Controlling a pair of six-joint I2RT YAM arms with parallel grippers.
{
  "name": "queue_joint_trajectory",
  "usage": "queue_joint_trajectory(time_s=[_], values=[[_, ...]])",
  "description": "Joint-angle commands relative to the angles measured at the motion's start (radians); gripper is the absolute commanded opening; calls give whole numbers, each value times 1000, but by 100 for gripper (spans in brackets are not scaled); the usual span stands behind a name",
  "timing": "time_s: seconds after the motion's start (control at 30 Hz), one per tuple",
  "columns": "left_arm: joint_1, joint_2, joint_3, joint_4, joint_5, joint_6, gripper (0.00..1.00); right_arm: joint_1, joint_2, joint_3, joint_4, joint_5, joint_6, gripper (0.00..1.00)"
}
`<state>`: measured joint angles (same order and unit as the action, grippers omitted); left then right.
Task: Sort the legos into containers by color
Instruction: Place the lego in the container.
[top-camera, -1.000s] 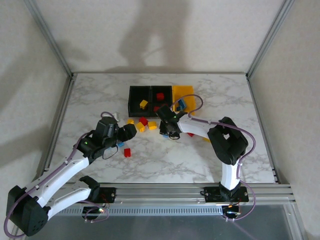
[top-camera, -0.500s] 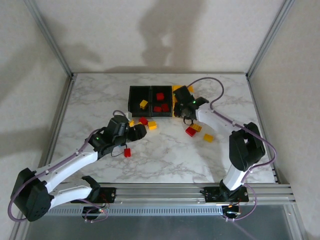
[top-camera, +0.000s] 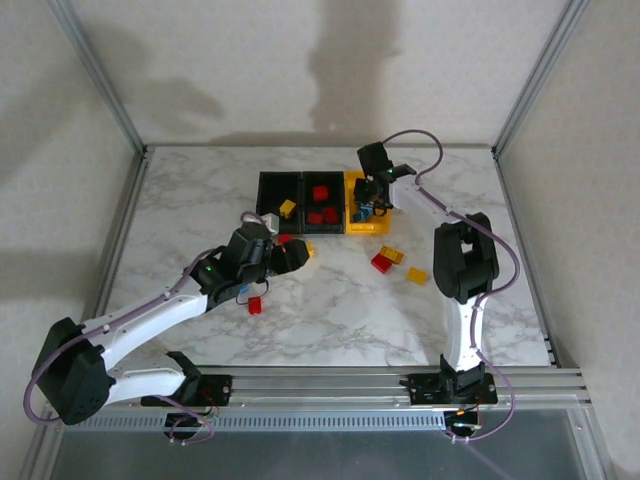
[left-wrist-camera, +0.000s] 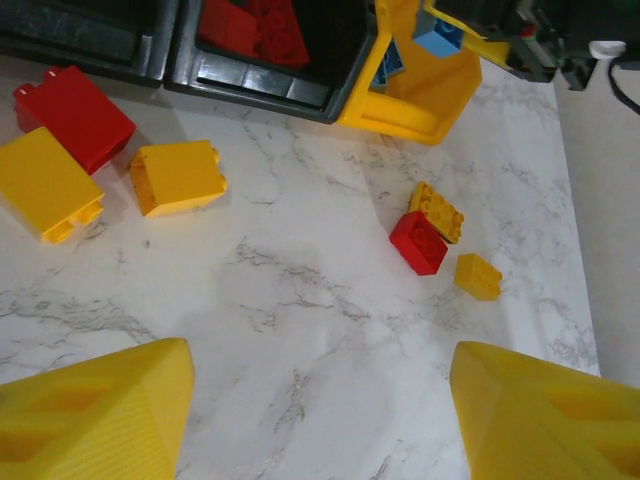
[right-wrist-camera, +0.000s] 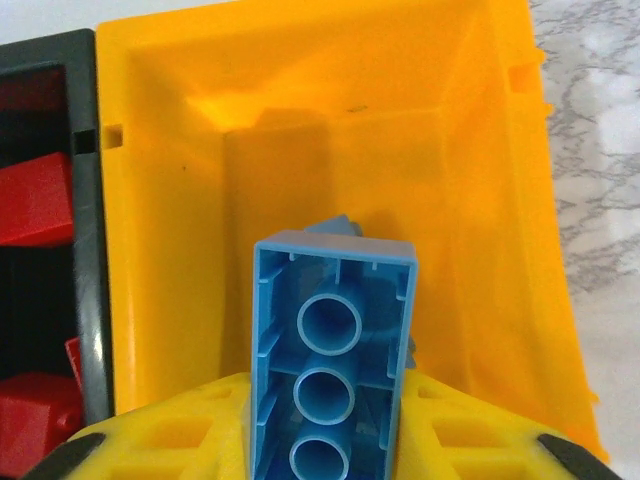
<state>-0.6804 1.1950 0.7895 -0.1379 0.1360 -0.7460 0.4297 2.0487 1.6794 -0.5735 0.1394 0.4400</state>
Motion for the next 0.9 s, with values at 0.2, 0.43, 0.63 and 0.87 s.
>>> queue_joint_trajectory(time_s=[0.2, 0.43, 0.63, 0.87], values=[[-16, 40, 42, 19, -3, -4, 68, -6, 76, 92, -34, -42, -37, 38], [-18, 17, 24, 6, -22, -17, 68, -6, 70, 113, -43, -35, -33, 48], [-18, -4, 28, -34, -64, -35, 69, -3, -16, 76, -28, -41, -21, 50], [-14, -51, 25, -165, -174, -79, 70, 21, -252, -137, 65, -74, -11, 55]])
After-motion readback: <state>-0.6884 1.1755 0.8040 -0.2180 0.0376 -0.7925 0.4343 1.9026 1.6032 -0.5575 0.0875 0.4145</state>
